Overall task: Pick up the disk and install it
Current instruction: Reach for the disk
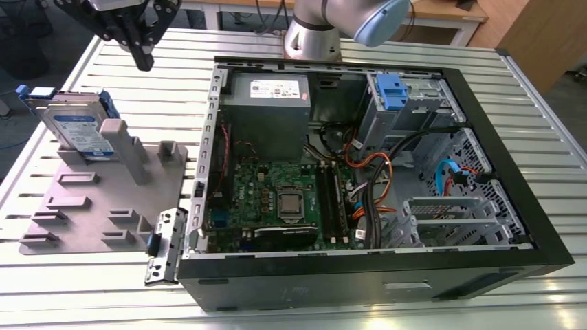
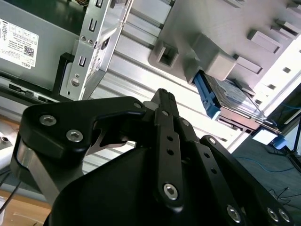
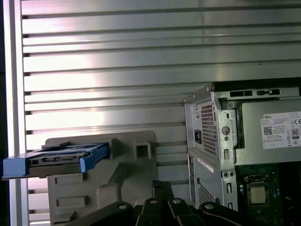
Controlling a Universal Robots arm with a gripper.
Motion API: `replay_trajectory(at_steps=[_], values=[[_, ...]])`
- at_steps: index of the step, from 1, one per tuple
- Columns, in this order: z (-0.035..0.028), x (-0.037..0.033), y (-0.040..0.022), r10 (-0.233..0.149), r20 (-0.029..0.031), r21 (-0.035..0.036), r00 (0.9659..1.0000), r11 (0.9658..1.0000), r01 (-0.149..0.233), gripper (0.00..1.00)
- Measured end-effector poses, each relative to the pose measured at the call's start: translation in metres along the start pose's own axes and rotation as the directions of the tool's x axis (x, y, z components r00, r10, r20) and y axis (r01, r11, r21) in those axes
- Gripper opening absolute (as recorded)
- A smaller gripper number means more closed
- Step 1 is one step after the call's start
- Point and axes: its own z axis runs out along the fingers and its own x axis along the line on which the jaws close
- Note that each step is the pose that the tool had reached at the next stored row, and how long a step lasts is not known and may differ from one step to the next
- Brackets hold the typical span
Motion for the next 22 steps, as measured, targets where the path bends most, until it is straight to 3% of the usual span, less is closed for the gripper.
replay_trajectory(at_steps=[11,22], values=[[0.0000,0.0033,-0.0002,0.000,0.0001,0.0000,1.0000,1.0000,0.000,0.11],[-0.0003,0.0131,-0.0010,0.000,0.0001,0.0000,1.0000,1.0000,0.000,0.11]])
